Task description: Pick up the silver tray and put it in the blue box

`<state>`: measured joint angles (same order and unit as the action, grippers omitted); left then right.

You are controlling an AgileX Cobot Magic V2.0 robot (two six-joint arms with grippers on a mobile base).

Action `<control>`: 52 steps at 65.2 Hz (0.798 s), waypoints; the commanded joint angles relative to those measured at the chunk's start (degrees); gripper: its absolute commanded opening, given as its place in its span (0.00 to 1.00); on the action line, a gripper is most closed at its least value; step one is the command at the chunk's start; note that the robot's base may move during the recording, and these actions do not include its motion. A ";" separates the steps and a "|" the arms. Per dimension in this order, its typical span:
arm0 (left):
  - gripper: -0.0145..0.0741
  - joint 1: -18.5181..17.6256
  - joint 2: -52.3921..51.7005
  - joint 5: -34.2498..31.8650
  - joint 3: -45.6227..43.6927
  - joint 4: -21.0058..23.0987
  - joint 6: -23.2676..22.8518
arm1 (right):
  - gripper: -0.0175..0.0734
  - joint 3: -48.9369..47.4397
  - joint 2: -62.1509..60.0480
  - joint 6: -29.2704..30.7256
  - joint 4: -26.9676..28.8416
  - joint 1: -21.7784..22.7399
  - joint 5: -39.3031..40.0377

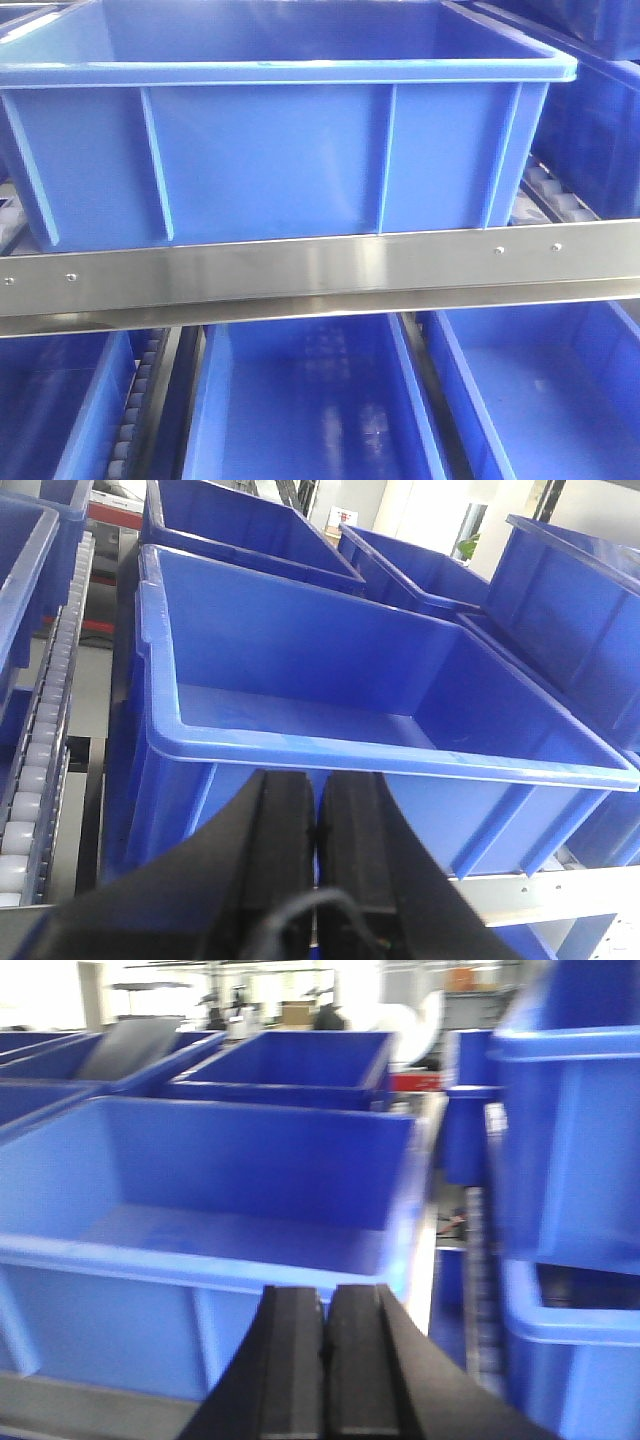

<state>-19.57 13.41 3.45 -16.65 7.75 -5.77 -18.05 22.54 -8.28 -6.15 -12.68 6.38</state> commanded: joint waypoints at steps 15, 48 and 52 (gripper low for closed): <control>0.16 -0.27 0.45 -4.60 -1.64 0.24 -0.15 | 0.25 6.98 -11.69 0.55 0.30 7.33 3.42; 0.16 -0.27 0.45 -4.60 -1.64 0.24 -0.15 | 0.25 18.63 -24.29 0.55 4.58 9.83 -2.76; 0.16 -0.27 0.45 -4.60 -1.64 0.24 -0.15 | 0.25 18.63 -24.29 0.55 4.58 9.83 -2.76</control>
<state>-19.57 13.32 3.67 -16.65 7.75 -5.77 1.59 -0.60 -8.28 -1.73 -3.13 -0.70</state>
